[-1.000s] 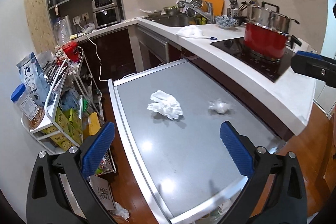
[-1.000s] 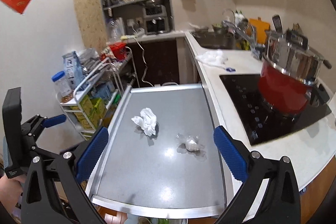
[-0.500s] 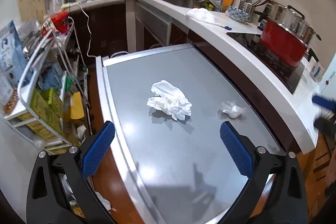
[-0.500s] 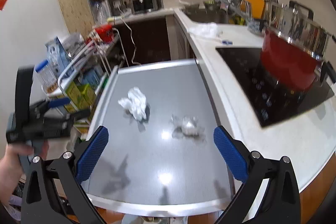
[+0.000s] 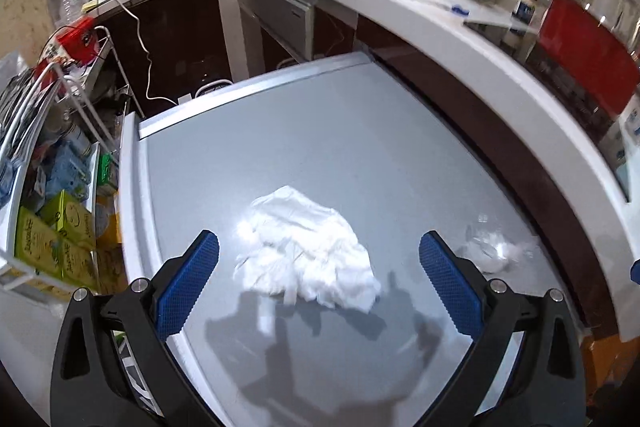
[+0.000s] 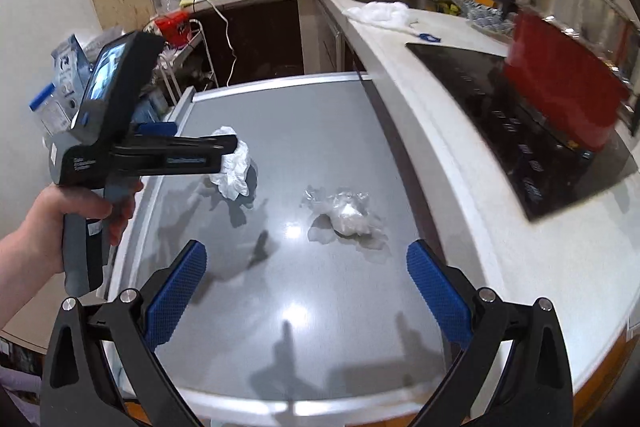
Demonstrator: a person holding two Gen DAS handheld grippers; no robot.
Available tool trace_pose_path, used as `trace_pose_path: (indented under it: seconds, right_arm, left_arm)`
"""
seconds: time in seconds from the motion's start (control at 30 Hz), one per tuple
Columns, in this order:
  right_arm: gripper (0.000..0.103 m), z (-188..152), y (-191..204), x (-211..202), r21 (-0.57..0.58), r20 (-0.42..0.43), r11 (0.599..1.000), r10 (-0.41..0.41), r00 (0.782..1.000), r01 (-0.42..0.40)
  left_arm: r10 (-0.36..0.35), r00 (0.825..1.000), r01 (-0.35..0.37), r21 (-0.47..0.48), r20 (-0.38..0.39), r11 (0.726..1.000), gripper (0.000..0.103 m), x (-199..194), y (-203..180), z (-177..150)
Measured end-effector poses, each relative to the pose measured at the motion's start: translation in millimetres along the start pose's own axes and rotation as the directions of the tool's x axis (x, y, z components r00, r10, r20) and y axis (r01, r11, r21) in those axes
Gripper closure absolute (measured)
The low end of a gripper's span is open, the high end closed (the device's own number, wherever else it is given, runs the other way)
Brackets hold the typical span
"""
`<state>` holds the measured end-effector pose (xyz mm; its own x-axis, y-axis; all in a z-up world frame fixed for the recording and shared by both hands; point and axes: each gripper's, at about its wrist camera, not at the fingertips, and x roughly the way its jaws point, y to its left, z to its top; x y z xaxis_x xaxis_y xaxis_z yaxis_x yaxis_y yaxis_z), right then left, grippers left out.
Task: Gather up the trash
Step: 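Move both tools back over the table toward the white tissue and plastic wrap, then grasp the white tissue with the left gripper while the right grasps the crumpled plastic wrap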
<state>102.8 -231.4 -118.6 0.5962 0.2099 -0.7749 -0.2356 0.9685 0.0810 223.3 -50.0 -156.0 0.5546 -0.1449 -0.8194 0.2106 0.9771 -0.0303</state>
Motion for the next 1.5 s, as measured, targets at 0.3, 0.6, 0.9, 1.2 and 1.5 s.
trace_pose_path:
  seconds: [0.3, 0.6, 0.9, 1.2, 1.5]
  right_arm:
    - [0.004, 16.3, 2.4, 67.9, -0.032, -0.077, 0.999, 0.01, 0.997, -0.012]
    - [0.004, 25.4, -3.5, 104.0, -0.07, -0.137, 0.998, -0.005, 0.991, -0.005]
    - [0.005, 28.9, -7.6, 132.4, -0.083, -0.191, 0.996, 0.001, 0.982, -0.017]
    - [0.016, 19.3, -9.0, 143.9, 0.072, -0.268, 0.968, 0.252, 0.93, -0.241]
    - [0.016, 16.5, -1.2, 132.9, -0.079, -0.269, 0.986, 0.123, 0.955, -0.149]
  left_arm:
    - [0.002, 0.994, -0.002, 0.006, -0.108, 1.0, 0.002, 49.6, 1.3, -2.8]
    - [-0.06, 0.987, 0.058, -0.017, -0.149, 0.998, 0.023, 61.6, 23.4, -17.2]
    - [-0.088, 0.989, 0.085, -0.024, -0.117, 0.996, 0.034, 30.5, 45.4, -35.6]
    - [-0.071, 0.991, 0.073, 0.013, -0.113, 0.997, 0.034, 24.1, 46.6, -44.5]
    - [-0.026, 0.995, 0.033, 0.067, -0.096, 0.997, 0.017, 21.9, 44.8, -46.2]
